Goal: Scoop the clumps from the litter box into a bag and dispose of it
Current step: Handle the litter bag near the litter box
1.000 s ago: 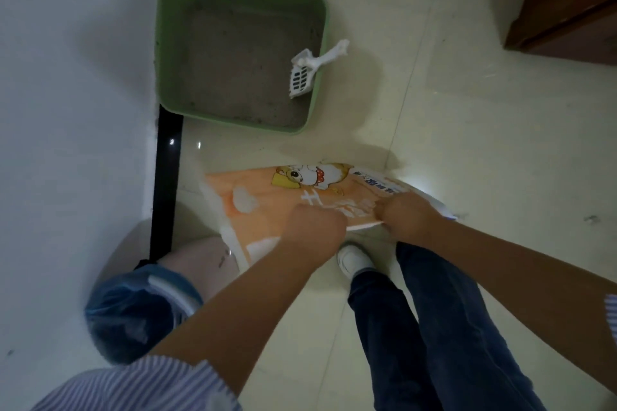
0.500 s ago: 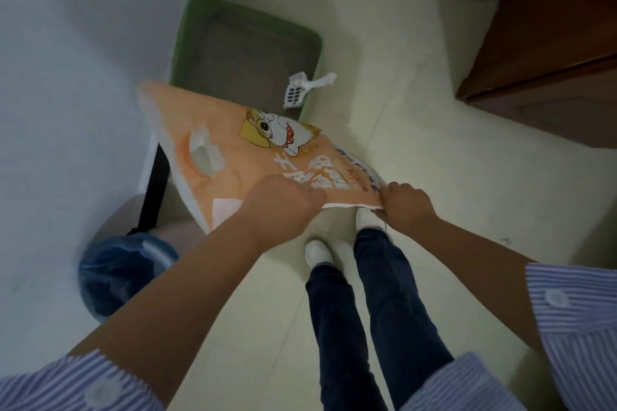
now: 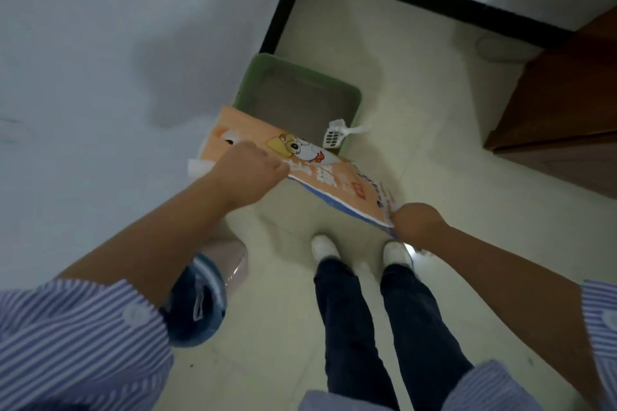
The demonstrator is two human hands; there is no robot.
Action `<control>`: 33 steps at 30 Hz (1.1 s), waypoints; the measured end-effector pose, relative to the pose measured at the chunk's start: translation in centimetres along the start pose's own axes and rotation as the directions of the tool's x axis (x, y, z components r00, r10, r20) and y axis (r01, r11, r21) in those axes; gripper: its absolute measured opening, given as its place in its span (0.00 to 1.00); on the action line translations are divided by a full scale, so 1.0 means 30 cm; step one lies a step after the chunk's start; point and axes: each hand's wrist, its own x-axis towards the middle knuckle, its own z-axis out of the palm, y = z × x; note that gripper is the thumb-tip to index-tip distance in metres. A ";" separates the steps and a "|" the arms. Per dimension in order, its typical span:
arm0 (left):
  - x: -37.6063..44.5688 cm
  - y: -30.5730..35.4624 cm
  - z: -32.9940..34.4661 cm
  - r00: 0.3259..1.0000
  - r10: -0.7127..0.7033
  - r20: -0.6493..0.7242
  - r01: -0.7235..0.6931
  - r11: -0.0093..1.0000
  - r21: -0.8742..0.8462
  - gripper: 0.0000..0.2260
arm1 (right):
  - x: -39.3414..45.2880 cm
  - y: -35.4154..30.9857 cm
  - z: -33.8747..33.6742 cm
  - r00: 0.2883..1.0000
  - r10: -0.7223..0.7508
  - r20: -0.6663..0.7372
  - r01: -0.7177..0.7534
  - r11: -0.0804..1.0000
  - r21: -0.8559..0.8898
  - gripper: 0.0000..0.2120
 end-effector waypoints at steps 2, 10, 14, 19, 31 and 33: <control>0.009 -0.023 0.043 1.000 -0.007 -0.003 0.007 1.000 0.002 0.07 | -0.013 -0.007 -0.017 0.998 0.066 0.014 -0.067 0.996 0.060 0.14; 0.063 -0.069 0.166 1.000 -0.018 0.011 0.019 0.993 -0.113 0.11 | -0.084 -0.088 -0.052 0.968 0.233 0.096 -0.244 0.960 0.138 0.15; 0.075 -0.092 0.185 0.999 -0.049 0.015 0.050 0.985 -0.164 0.11 | -0.097 -0.106 -0.075 0.950 0.283 0.130 -0.299 0.947 0.118 0.17; 0.151 -0.143 0.217 0.998 -0.010 0.068 0.026 0.974 -0.226 0.16 | -0.077 -0.107 -0.133 0.934 0.329 0.141 -0.349 0.925 0.152 0.20; 0.248 -0.196 0.246 0.930 -0.223 0.293 0.297 0.925 -0.238 0.18 | -0.060 -0.123 -0.198 0.933 0.313 0.177 -0.349 0.906 0.240 0.17; 0.267 -0.203 0.245 0.922 -0.241 0.304 0.317 0.920 -0.232 0.18 | -0.057 -0.117 -0.212 0.939 0.303 0.161 -0.334 0.914 0.228 0.18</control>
